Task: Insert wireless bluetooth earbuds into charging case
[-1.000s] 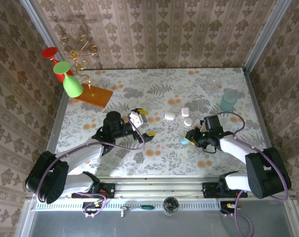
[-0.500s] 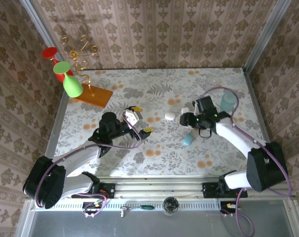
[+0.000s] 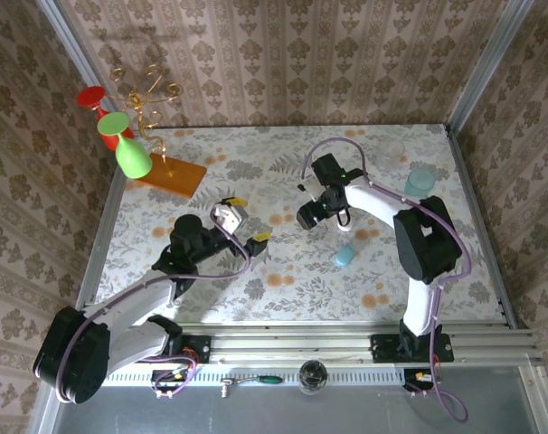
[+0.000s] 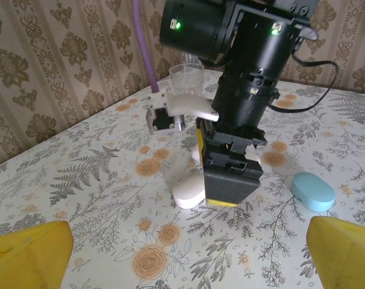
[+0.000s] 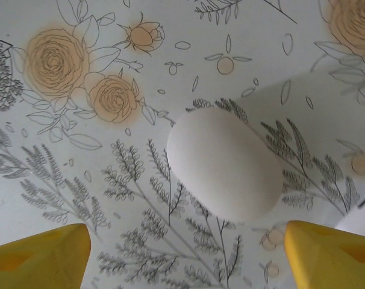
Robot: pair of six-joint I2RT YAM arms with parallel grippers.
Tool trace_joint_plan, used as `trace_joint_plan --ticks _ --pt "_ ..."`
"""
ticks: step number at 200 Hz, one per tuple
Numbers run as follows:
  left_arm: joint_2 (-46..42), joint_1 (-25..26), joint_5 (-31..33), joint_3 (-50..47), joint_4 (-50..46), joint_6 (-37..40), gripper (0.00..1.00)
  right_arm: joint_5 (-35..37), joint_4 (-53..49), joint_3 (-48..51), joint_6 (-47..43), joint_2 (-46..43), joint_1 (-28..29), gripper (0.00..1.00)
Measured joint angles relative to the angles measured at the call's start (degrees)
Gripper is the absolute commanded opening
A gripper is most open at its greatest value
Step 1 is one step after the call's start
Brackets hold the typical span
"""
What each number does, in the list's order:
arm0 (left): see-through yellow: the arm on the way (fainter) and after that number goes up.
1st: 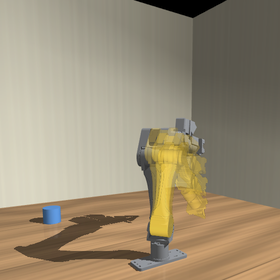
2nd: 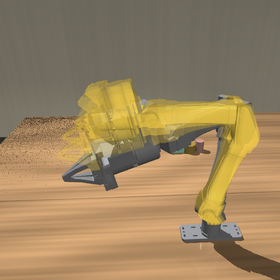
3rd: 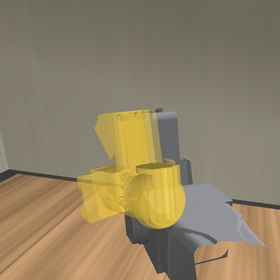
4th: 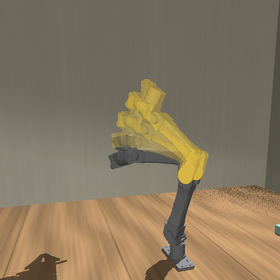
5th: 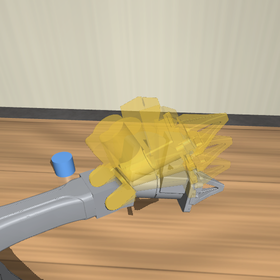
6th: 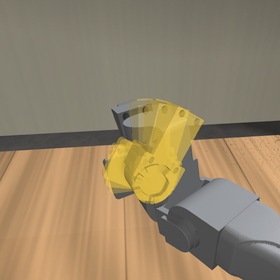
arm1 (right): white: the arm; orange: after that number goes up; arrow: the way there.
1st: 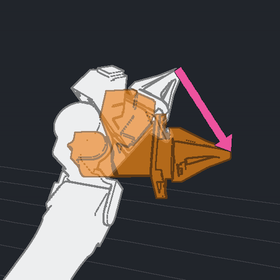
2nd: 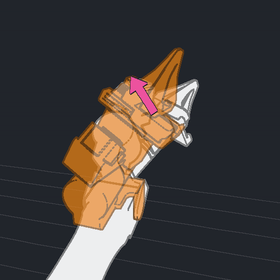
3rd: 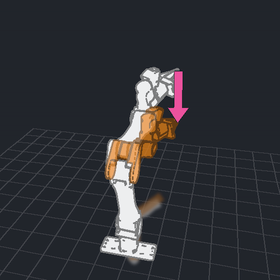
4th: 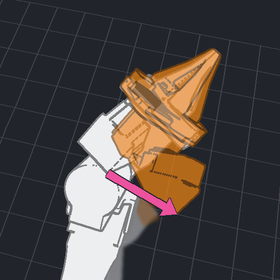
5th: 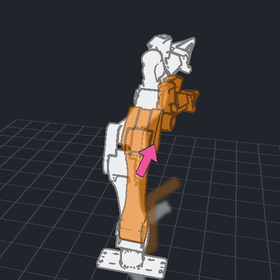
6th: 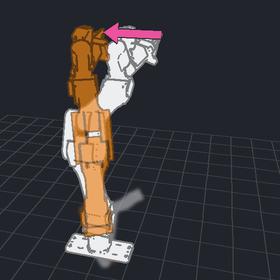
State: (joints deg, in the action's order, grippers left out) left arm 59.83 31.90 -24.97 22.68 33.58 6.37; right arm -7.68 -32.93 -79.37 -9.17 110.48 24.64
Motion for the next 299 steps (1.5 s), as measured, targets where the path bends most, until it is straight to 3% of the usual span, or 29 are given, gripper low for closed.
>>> trace_joint_plan --ticks 96,175,247,299 --pt "1.62 -0.13 0.83 -0.44 -0.61 -0.42 1.0 1.07 -4.0 -7.96 -2.82 9.84 0.0 0.81" --pt "2.27 -0.13 0.83 -0.44 -0.57 -0.44 1.0 -2.78 -6.73 -9.73 -1.7 9.92 1.51 0.8" --pt "3.58 -1.31 0.85 -0.44 0.76 -2.64 1.0 -16.87 -5.68 -4.68 0.39 5.16 3.41 0.78" --pt "3.45 -2.14 0.85 -0.76 2.21 -3.91 1.0 -13.62 -4.72 -5.01 0.0 4.74 3.63 0.79"
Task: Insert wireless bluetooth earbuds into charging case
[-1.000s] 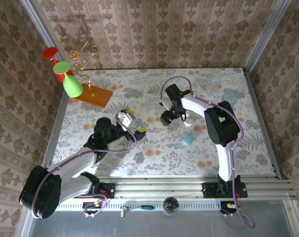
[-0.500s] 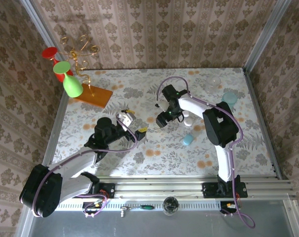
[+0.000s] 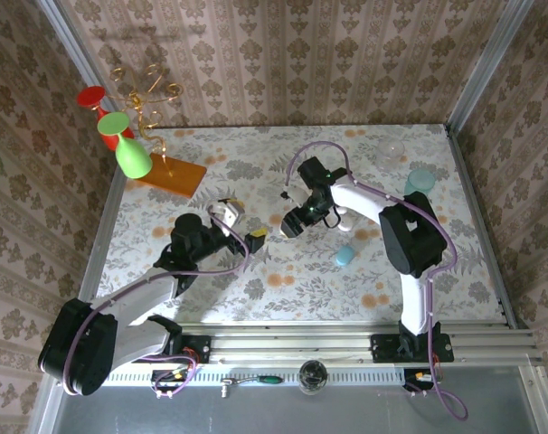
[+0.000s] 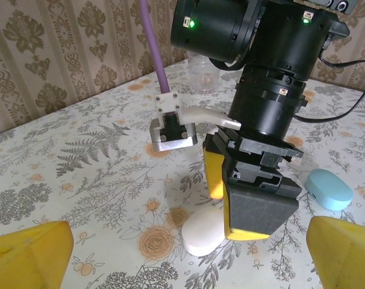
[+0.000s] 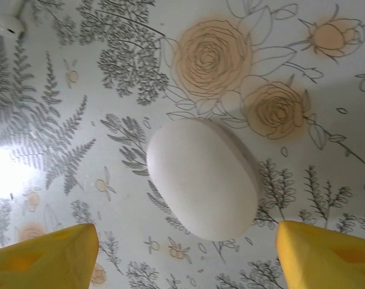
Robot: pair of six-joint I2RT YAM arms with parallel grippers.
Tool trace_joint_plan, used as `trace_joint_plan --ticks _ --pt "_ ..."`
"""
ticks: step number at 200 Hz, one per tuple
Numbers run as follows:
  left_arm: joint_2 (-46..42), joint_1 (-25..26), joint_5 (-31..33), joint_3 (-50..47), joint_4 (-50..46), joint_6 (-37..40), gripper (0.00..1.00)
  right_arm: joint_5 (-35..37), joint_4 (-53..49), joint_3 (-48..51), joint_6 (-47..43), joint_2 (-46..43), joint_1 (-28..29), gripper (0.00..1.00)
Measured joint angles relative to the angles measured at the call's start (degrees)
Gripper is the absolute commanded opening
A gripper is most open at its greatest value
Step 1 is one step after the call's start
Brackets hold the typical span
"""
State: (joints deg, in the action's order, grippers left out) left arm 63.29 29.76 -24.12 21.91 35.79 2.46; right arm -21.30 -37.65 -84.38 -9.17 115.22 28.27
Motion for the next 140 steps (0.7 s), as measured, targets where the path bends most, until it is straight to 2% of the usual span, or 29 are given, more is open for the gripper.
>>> trace_joint_plan --ticks 32,71,140 --pt "-1.16 -0.24 0.22 -0.9 0.17 -0.59 1.0 3.96 0.02 -3.06 -1.64 2.6 1.36 0.8" --pt "-2.86 -0.24 0.85 -1.6 0.2 -1.03 0.98 4.17 0.15 -3.41 -2.69 4.59 3.28 0.76" --pt "-4.66 -0.24 3.04 -2.8 0.24 -1.31 0.97 6.88 3.87 -0.59 -2.91 4.33 5.31 0.57"
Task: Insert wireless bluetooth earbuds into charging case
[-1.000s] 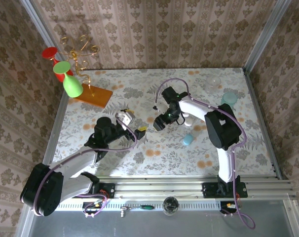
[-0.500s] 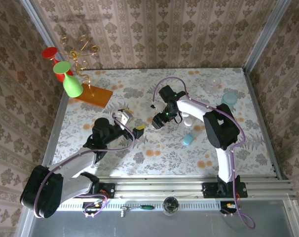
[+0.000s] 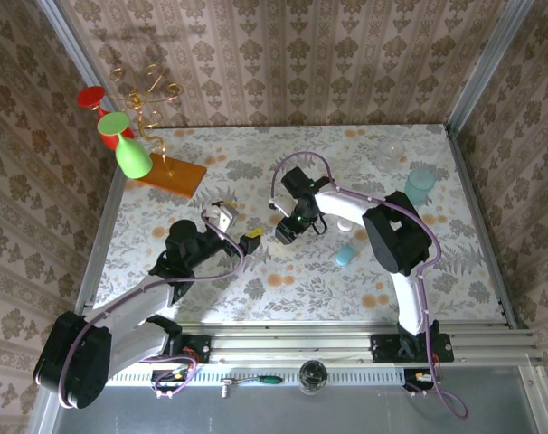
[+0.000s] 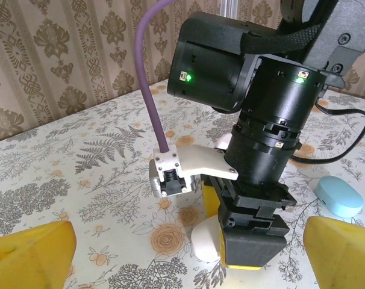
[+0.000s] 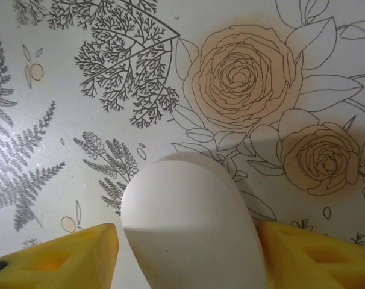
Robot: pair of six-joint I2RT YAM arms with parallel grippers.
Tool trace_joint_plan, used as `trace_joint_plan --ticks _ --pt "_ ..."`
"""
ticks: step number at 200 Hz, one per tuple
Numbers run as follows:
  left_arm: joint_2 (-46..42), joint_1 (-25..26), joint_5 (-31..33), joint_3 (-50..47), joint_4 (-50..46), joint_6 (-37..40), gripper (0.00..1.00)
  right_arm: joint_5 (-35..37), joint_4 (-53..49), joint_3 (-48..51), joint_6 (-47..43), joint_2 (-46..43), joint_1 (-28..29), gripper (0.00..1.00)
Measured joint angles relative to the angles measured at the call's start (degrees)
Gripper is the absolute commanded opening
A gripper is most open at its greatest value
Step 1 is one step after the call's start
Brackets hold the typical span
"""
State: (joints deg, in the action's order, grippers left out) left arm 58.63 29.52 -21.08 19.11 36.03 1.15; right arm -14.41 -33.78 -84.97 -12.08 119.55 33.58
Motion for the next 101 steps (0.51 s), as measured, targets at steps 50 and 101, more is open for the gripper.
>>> trace_joint_plan --ticks 50,101 --pt "0.0 0.0 0.17 -0.02 0.0 -0.11 0.97 3.19 0.9 0.33 1.03 -0.24 0.81 0.44" --pt "0.02 -0.15 0.26 -0.55 0.44 -0.28 1.0 3.26 2.12 3.74 1.31 -2.95 1.18 0.39"
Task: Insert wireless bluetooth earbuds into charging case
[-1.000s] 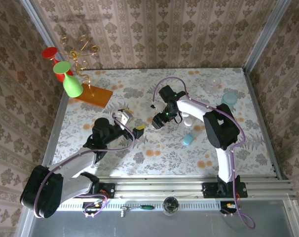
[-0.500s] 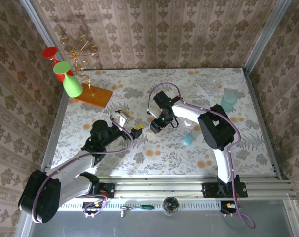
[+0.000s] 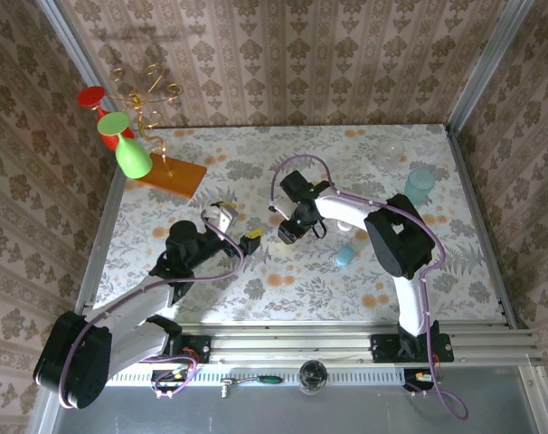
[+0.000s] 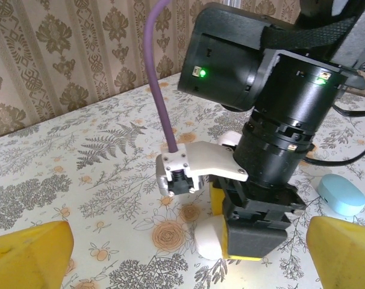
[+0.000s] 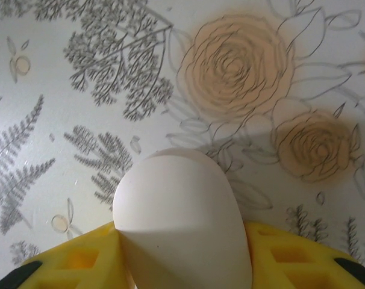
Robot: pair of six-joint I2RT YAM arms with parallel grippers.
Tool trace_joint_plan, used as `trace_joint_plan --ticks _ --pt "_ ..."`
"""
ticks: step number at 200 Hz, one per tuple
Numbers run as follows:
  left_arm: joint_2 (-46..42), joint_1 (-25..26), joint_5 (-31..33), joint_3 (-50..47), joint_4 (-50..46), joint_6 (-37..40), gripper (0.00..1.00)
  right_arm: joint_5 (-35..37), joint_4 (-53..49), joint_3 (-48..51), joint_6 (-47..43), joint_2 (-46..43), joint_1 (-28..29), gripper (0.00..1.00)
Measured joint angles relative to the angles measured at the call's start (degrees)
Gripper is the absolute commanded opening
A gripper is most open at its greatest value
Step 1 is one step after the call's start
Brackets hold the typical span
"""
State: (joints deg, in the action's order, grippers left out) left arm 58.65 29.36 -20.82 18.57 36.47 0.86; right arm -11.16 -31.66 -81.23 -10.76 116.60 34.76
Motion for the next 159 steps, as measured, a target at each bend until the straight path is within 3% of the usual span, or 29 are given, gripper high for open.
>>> trace_joint_plan --ticks 44,110,131,159 --pt "0.79 -1.03 -3.02 -0.94 3.1 -0.9 1.0 -4.59 2.1 6.51 -3.87 -9.09 -1.07 0.37" --pt "3.69 -1.01 -8.83 -0.81 5.64 -2.75 0.9 -9.16 5.86 13.64 -11.67 -21.07 -1.73 0.38" --pt "5.44 -0.94 -8.83 0.52 5.49 -5.2 0.84 -9.62 6.6 15.13 -12.44 -22.86 -1.73 0.38" --pt "8.81 -0.33 -7.02 3.72 5.88 -10.49 0.85 -10.27 7.87 16.46 -13.09 -24.11 -1.73 0.38"
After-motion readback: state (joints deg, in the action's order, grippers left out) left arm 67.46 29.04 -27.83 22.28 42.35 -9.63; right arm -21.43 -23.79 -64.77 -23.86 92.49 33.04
